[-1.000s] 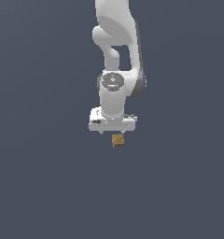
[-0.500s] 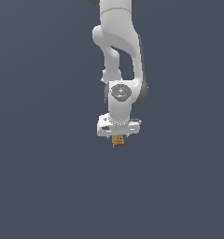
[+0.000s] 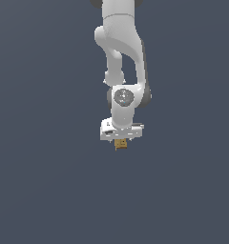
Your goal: Pick up the object and move it to a goal position.
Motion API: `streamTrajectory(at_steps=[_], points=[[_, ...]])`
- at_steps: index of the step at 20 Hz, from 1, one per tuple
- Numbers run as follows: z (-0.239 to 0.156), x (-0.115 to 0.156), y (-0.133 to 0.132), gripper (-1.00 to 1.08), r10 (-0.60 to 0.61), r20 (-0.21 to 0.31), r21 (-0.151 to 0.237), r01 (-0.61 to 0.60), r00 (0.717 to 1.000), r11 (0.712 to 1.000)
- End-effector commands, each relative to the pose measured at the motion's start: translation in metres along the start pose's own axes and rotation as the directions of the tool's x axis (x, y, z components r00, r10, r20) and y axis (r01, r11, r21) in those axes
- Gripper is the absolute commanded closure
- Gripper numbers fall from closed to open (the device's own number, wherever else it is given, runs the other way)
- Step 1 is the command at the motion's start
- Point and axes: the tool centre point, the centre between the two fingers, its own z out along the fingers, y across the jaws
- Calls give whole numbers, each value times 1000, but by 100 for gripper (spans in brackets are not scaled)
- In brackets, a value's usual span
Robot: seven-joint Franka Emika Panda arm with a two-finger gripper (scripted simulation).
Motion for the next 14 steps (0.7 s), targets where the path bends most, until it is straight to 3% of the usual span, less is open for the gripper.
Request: streamTrajectory(at_steps=[1, 11, 12, 14], points=[[11, -1, 0, -92, 0, 1, 0, 0, 1000, 1000], [41, 0, -1, -92, -2, 0, 0, 2, 1000, 1000], [41, 0, -1, 108, -2, 0, 0, 2, 1000, 1000], [41, 0, -1, 108, -2, 0, 0, 2, 1000, 1000]])
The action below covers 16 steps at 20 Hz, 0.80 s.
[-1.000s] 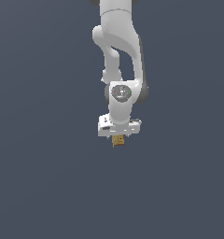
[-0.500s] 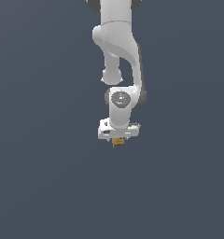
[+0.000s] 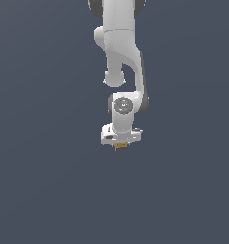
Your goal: Pick up the object and move it to a goal position.
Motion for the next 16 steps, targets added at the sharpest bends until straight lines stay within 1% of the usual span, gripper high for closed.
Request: streamTrajectory(at_steps=[1, 10, 16], points=[[1, 0, 0, 108, 1, 0, 0, -1, 1000, 1000], [-1, 1, 1, 108, 0, -2, 0, 0, 1000, 1000], [-17, -1, 10, 108, 0, -2, 0, 0, 1000, 1000]])
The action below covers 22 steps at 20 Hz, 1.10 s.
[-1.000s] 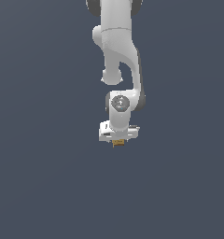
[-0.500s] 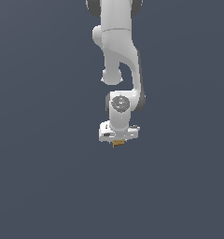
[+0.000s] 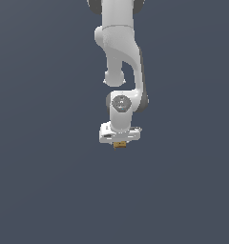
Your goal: Pick up the object and move it to a goal position.
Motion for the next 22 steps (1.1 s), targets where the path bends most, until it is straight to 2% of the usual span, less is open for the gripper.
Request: streamTrajectory(at_steps=[1, 9, 22], points=[[-10, -1, 6, 108, 1, -2, 0, -1, 1000, 1000], [-67, -7, 40, 108, 1, -2, 0, -1, 1000, 1000], [-206, -22, 123, 108, 1, -1, 2, -1, 1000, 1000]])
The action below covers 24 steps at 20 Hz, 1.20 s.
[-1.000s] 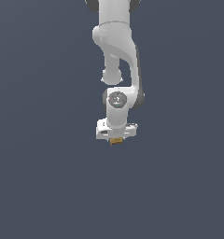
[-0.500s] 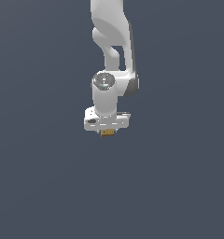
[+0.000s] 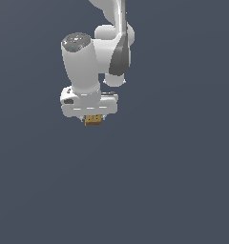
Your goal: Pick up the object and move it to a goal position.
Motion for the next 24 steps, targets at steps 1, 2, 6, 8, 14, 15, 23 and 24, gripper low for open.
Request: streamTrajectory(at_steps=[1, 2, 6, 8, 14, 15, 23, 24], points=[[-28, -3, 16, 108, -1, 0, 0, 1, 1000, 1000], [-39, -4, 23, 108, -1, 0, 0, 1, 1000, 1000], [-80, -7, 47, 108, -1, 0, 0, 1, 1000, 1000], [-98, -8, 58, 108, -1, 0, 0, 1, 1000, 1000], [-139, -10, 83, 108, 0, 1, -1, 0, 1000, 1000], [-144, -10, 87, 108, 0, 1, -1, 0, 1000, 1000], [-165, -9, 100, 108, 0, 1, -1, 0, 1000, 1000], [-166, -9, 101, 108, 0, 1, -1, 0, 1000, 1000]])
